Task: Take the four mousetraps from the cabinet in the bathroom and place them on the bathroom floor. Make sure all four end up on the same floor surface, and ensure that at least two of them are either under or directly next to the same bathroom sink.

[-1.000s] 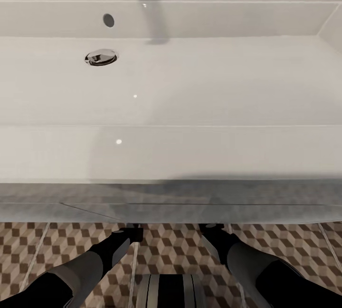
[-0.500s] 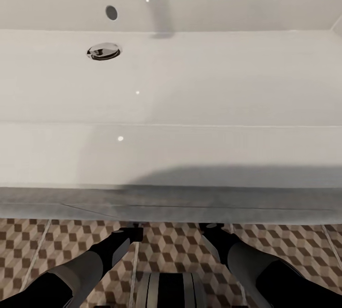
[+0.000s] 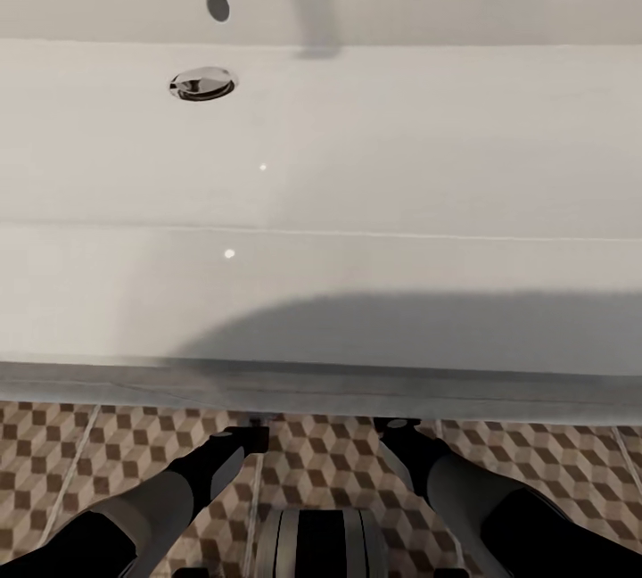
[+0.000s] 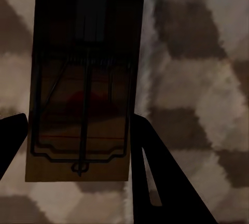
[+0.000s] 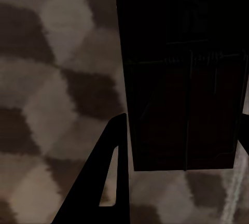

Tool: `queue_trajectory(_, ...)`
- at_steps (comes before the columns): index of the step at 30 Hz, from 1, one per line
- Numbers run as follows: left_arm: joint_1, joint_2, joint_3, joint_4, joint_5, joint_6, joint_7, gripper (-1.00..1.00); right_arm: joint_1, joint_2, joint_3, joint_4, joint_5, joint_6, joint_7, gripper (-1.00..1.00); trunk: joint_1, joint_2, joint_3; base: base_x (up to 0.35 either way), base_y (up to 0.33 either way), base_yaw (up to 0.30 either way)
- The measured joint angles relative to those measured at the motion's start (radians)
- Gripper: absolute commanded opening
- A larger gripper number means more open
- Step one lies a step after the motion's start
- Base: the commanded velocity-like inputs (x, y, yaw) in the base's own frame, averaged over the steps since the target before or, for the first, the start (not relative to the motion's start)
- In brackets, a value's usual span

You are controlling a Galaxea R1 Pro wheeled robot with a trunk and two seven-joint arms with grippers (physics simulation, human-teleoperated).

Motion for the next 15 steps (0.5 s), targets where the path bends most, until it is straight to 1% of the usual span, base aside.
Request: queue_trajectory(15, 0.000, 0.000, 0.000, -0.001, 0.000, 0.000, 0.000, -1.00, 0.000, 0.000, 0.000, 0.000, 0.001, -0.001, 0.000, -1.00, 0.000, 0.000, -0.005, 0.000, 0.000, 0.003)
